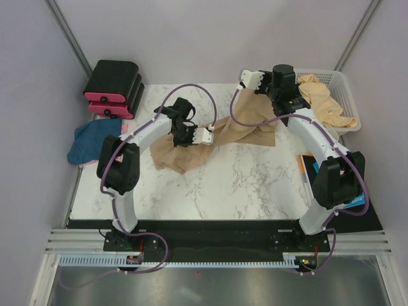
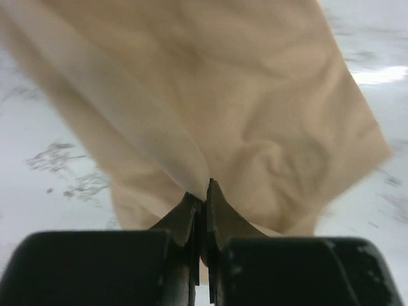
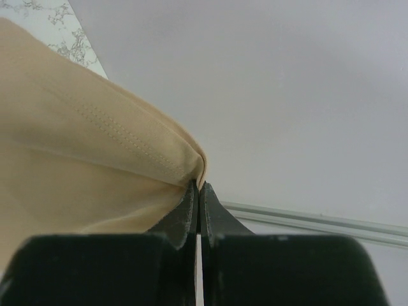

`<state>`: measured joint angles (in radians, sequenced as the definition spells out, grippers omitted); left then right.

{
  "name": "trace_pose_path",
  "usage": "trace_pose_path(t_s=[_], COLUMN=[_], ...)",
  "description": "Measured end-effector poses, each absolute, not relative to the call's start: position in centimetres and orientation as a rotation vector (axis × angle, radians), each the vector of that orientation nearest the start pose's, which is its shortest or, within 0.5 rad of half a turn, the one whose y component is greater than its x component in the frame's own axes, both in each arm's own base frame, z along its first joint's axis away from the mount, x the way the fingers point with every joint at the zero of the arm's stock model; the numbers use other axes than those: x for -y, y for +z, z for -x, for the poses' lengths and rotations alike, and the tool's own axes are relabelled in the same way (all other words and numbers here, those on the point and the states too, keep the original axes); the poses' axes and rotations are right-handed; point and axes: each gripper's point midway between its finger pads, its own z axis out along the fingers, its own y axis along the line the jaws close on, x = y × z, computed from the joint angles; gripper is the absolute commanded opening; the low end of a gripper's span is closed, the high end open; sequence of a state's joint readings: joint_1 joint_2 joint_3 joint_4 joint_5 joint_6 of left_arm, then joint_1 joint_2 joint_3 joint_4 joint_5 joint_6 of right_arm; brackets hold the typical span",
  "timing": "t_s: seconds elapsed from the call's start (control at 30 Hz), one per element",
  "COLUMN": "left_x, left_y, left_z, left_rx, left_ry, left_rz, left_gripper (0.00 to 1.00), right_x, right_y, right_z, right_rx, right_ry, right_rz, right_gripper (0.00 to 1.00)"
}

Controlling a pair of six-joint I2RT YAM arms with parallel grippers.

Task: Fold and stack the t-shirts
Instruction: Flatten out the tshirt

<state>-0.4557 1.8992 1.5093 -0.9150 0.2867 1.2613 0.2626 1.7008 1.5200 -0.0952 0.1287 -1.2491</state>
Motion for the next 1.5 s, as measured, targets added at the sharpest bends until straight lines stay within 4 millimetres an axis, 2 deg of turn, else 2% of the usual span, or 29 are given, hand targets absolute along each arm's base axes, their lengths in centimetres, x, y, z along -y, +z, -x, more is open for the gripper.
trace_pose_path(t_s=[0.1,0.13,0.17,0.23,0.3,0.4,0.53,0.63,0.7,0.77,0.8,0.83,0.87,0.93,0.97,1.0,1.07,1.17,1.23,1.3,1.33,1.4,1.5], left_x=[18.7,18.6,18.3,17.9,18.2,18.5,17.8,17.2,16.9,16.9,16.9,16.9,16.9,16.9,16.9,17.0,17.1,16.9,15.8,14.6,14.1,13.6,13.3], left_y=[6.7,6.8,7.2,8.3,9.4,9.5,9.0,10.1,12.6,16.2,18.4,20.4,22.4,24.9,25.2,24.8,22.1,14.6,9.9,6.7,5.5,4.6,4.6], left_z=[-41.8,-43.6,-45.1,-47.3,-49.2,-50.3,-50.7,-50.3,-49.6,-48.5,-47.8,-46.9,-45.8,-43.3,-42.3,-40.7,-38.3,-34.6,-32.5,-30.9,-30.3,-30.1,-30.6], left_rx=[2.419,2.480,2.538,2.621,2.680,2.721,2.760,2.846,2.933,3.030,3.085,3.130,3.169,3.219,3.222,3.209,3.146,2.994,2.915,2.866,2.852,2.853,2.888], left_ry=[0.104,0.031,-0.045,-0.176,-0.301,-0.430,-0.568,-0.605,-0.597,-0.562,-0.545,-0.520,-0.492,-0.430,-0.399,-0.350,-0.260,-0.088,-0.027,-0.023,-0.029,-0.055,-0.105], left_rz=[2.651,2.651,2.652,2.664,2.702,2.722,2.688,2.620,2.588,2.579,2.580,2.589,2.607,2.643,2.658,2.676,2.673,2.581,2.479,2.388,2.354,2.321,2.303], left_gripper=[0.27,0.47,0.64,0.99,1.00,1.00,1.00,1.00,1.00,0.99,0.95,0.86,0.83,0.81,0.81,0.80,0.79,0.77,0.75,0.74,0.74,0.74,0.74], right_x=[-8.0,-8.0,-7.9,-7.9,-8.0,-8.1,-8.4,-8.4,-8.4,-8.4,-8.5,-8.5,-8.4,-8.4,-8.4,-8.4,-8.4,-8.4,-8.4,-8.4,-8.4,-8.4,-8.4], right_y=[30.8,30.7,30.5,30.2,30.1,30.1,30.1,29.6,29.1,28.7,28.5,28.3,28.1,27.8,27.7,27.6,27.6,27.7,27.7,27.7,27.7,27.7,27.7], right_z=[-53.4,-53.4,-53.3,-53.3,-53.3,-53.3,-53.2,-53.1,-53.1,-53.0,-52.9,-52.9,-52.9,-52.8,-52.8,-52.8,-52.8,-52.8,-52.8,-52.8,-52.8,-52.8,-52.8], right_rx=[-1.465,-1.467,-1.471,-1.474,-1.477,-1.476,-1.476,-1.483,-1.489,-1.496,-1.499,-1.501,-1.504,-1.509,-1.511,-1.512,-1.512,-1.510,-1.509,-1.509,-1.509,-1.508,-1.508], right_ry=[-0.795,-0.793,-0.792,-0.790,-0.788,-0.784,-0.778,-0.775,-0.771,-0.769,-0.768,-0.767,-0.766,-0.764,-0.763,-0.763,-0.762,-0.763,-0.763,-0.763,-0.763,-0.763,-0.763], right_rz=[1.250,1.251,1.253,1.257,1.257,1.251,1.248,1.251,1.256,1.264,1.267,1.269,1.273,1.277,1.279,1.280,1.280,1.279,1.279,1.277,1.277,1.277,1.277], right_gripper=[0.00,0.00,0.00,0.00,0.00,0.00,0.00,0.00,0.00,0.00,0.00,0.00,0.00,0.00,0.00,0.00,0.00,0.00,0.00,0.00,0.00,0.00,0.00])
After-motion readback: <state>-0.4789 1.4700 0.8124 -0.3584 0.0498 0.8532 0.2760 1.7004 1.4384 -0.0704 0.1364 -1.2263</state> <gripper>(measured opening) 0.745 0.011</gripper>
